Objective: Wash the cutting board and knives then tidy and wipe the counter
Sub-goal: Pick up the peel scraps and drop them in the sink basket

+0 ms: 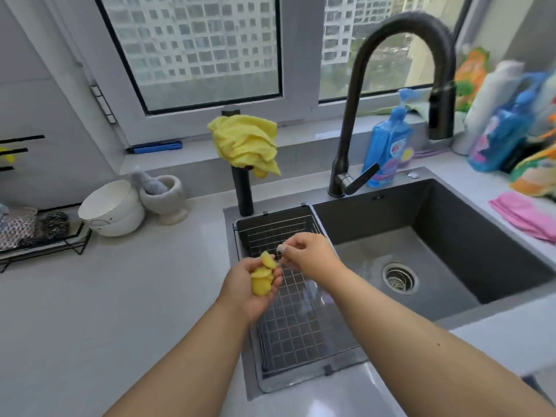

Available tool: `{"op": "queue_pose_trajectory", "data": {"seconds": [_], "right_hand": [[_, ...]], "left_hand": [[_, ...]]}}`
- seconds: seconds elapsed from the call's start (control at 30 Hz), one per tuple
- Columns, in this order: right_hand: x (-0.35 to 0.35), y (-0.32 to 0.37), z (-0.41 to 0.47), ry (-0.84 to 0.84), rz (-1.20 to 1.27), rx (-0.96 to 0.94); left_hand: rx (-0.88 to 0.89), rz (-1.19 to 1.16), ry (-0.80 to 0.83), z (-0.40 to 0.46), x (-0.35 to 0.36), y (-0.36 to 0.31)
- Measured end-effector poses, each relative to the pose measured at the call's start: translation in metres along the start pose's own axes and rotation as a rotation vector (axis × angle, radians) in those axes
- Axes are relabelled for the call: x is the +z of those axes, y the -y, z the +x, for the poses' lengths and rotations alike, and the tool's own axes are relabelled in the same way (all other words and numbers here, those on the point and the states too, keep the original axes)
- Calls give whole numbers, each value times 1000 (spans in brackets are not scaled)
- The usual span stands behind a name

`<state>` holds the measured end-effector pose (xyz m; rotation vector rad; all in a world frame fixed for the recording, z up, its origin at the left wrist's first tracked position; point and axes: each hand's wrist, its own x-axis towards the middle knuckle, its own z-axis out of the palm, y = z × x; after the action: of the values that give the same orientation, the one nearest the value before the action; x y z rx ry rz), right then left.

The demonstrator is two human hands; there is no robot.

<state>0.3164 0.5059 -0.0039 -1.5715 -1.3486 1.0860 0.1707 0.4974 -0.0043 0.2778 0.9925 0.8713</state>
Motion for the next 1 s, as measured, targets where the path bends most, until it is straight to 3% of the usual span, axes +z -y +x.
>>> {"op": "queue_pose_trajectory", "data": {"seconds": [0.3, 0.5, 0.73, 1.0], "right_hand": [[-121, -55, -35, -229, -76, 122], [-191, -94, -66, -353, 67, 234], [-253, -132, -106, -475, 21, 331], [-322, -197, -172, -907, 97, 502]], "left_hand": [[-89, 158, 61, 17, 111, 89], [-180, 192, 148, 23, 172, 152], [-284, 284, 165, 18, 222, 209], [-407, 360, 234, 10, 273, 277]]}}
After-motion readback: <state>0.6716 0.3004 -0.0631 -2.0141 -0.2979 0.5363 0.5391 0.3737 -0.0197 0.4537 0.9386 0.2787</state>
